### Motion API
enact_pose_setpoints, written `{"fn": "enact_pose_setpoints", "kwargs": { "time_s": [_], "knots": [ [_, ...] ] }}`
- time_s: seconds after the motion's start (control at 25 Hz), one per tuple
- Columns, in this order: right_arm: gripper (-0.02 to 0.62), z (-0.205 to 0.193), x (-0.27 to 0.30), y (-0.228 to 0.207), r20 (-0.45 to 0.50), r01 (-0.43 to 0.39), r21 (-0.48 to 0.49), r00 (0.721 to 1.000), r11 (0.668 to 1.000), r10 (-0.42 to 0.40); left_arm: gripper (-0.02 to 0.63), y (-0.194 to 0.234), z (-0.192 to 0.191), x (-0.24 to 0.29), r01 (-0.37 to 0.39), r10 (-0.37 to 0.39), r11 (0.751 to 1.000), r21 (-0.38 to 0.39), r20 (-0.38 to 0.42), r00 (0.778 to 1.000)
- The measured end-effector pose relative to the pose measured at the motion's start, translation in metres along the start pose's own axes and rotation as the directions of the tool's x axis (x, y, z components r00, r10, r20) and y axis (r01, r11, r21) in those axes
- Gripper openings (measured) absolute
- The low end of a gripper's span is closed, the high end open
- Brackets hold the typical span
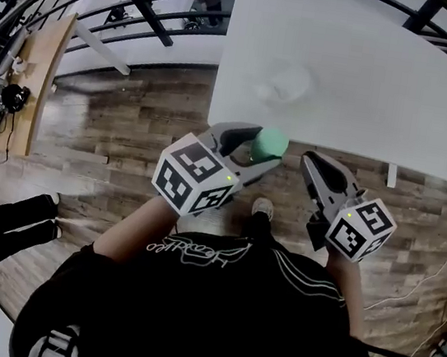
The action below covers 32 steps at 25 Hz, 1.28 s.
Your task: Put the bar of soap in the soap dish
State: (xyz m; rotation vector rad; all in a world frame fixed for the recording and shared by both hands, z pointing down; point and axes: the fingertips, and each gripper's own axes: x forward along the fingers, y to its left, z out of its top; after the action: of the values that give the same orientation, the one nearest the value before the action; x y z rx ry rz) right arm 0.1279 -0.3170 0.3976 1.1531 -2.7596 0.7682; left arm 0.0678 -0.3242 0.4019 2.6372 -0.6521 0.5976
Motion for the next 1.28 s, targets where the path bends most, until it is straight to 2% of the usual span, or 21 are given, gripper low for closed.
{"fn": "enact_pose_setpoints", "kwargs": {
  "time_s": [0.44, 0.84, 1.28],
  "knots": [
    [0.029, 0.007, 0.030, -0.041, -0.026, -0.003, 0.023, 1.000, 1.000, 0.004, 0.261, 0.038, 0.022, 0.024, -0.019, 0.019, 1.000, 0.022, 0.001, 1.000],
    [0.029, 0.015, 0.045, -0.078, -0.065, 0.004, 0.033, 0.998, 0.999, -0.002, 0.261, 0.079, 0.051, 0.060, -0.077, 0.079, 0.985, 0.154, -0.012, 0.997],
    [0.029, 0.012, 0.056, -0.107, -0.093, 0.010, 0.041, 0.996, 0.999, -0.006, 0.261, 0.123, 0.054, 0.100, -0.114, 0.126, 0.967, 0.228, -0.039, 0.991]
  ]
}}
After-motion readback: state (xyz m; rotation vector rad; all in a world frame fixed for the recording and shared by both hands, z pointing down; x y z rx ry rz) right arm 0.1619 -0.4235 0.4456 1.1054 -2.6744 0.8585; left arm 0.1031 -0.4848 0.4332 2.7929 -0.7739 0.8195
